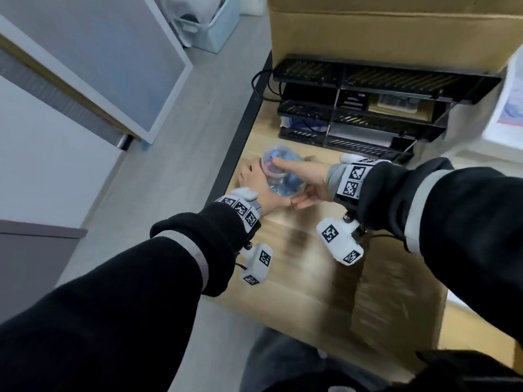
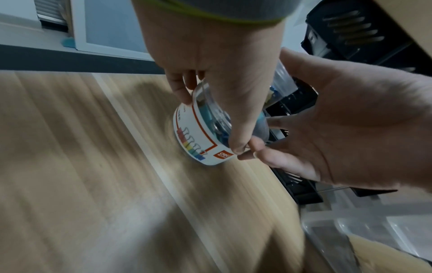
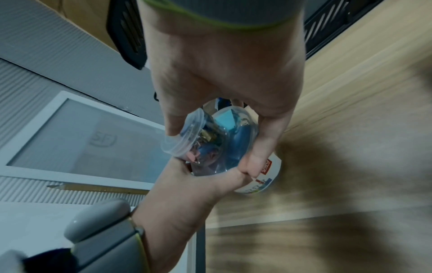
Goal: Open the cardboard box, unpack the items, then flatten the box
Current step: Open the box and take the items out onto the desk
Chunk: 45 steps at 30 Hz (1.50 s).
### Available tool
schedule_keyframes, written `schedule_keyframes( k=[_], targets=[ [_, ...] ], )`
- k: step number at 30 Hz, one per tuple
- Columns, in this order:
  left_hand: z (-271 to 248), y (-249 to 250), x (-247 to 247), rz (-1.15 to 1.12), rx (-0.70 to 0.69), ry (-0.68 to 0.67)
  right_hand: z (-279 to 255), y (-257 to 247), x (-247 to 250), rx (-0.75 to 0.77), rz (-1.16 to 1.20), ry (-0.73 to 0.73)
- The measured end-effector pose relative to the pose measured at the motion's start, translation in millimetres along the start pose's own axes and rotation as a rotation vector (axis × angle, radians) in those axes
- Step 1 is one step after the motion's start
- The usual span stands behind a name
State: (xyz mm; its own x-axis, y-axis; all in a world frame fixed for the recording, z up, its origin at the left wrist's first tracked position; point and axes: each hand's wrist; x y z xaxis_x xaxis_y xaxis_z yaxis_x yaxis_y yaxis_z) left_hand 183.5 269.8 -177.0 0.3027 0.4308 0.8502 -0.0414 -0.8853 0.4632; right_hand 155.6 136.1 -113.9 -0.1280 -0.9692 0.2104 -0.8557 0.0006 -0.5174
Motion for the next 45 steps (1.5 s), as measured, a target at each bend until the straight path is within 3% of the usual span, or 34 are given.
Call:
schedule_keyframes(
  k=[8, 17, 26, 29, 31, 32, 34, 38, 40, 42, 45],
  targets=[
    [42.3, -11.6, -3.0, -0.023, -0.020, 0.050, 29.6, -27.4, -7.5, 0.019, -0.008, 0.054],
    [90.5, -10.8, 4.7, 0.040, -0.023, -0.031, 48.6, -57.5, -16.2, -0.007, 0.075, 0.096],
    [102.0, -15.1, 8.6, 0.012, -0.063, -0.027, 59.6, -62.5, -20.9, 0.030, 0.071, 0.118],
    [96.3, -13.9, 7.8, -0.033, -0.031, -0.019, 57.0, -60.5, -18.9, 0.049, 0.069, 0.117],
    [91.9, -13.5, 7.4, -0.116, 0.081, -0.017, 50.7, -62.0, -15.2, 0.044, 0.045, 0.109],
    [87.0, -11.1, 5.7, -0.118, 0.155, -0.040, 45.9, -61.9, -11.0, 0.044, 0.028, 0.102],
    [76.5, -8.5, 3.8, 0.093, 0.196, -0.134, 35.0, -59.5, 3.0, 0.022, 0.022, 0.072],
    [41.3, 3.0, 15.0, 0.534, 0.091, -0.327, 5.1, -47.2, 36.5, 0.014, -0.026, 0.025],
    [20.8, 13.2, 15.7, 0.511, 0.080, -0.457, -12.4, -38.5, 57.9, 0.020, -0.041, -0.012],
    [1.2, 32.0, 9.5, 0.335, 0.075, -0.582, -34.9, -26.8, 87.0, 0.058, 0.015, -0.066],
    [-28.0, 77.4, 0.7, 0.213, 0.025, -0.681, -73.7, -4.3, 138.8, 0.121, 0.114, -0.079]
  ],
)
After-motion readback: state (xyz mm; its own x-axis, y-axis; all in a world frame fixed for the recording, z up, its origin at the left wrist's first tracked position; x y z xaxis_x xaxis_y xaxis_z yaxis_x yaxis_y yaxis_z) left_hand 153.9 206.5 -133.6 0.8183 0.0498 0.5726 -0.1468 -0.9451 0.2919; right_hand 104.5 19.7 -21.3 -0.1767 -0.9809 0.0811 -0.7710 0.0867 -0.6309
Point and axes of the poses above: each hand's wrist, its own z-axis towards the middle knuckle, its own x-axis out of the back of the hand, y = z × x, and after that the axes turned 8 degrees about y, right-handed
